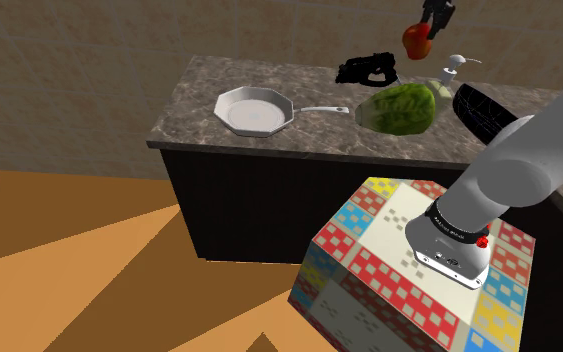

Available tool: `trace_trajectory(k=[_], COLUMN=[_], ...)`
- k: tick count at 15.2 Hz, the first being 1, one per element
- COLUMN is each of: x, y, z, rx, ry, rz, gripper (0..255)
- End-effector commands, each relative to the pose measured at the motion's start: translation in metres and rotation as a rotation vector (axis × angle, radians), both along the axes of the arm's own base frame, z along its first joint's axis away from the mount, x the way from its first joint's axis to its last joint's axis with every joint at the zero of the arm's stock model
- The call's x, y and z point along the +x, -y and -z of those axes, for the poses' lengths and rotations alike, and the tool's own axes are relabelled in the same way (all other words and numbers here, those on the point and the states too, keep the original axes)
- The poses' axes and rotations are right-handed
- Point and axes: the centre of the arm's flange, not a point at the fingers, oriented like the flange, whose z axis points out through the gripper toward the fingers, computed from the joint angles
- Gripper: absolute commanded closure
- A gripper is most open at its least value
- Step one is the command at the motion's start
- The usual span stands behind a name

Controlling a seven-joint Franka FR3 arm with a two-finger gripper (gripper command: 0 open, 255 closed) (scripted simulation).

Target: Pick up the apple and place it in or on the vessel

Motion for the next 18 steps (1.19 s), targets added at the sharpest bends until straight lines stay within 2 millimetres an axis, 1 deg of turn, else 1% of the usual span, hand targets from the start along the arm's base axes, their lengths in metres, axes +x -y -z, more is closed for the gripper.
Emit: trace_trajectory(k=[1, 18], x=[-0.026, -0.247], y=[0.005, 0.042], z=[0.0, -0.017], rx=[0.0, 0.0], ry=[-0.001, -0.001], rz=[-0.001, -0.001], gripper=[255, 255])
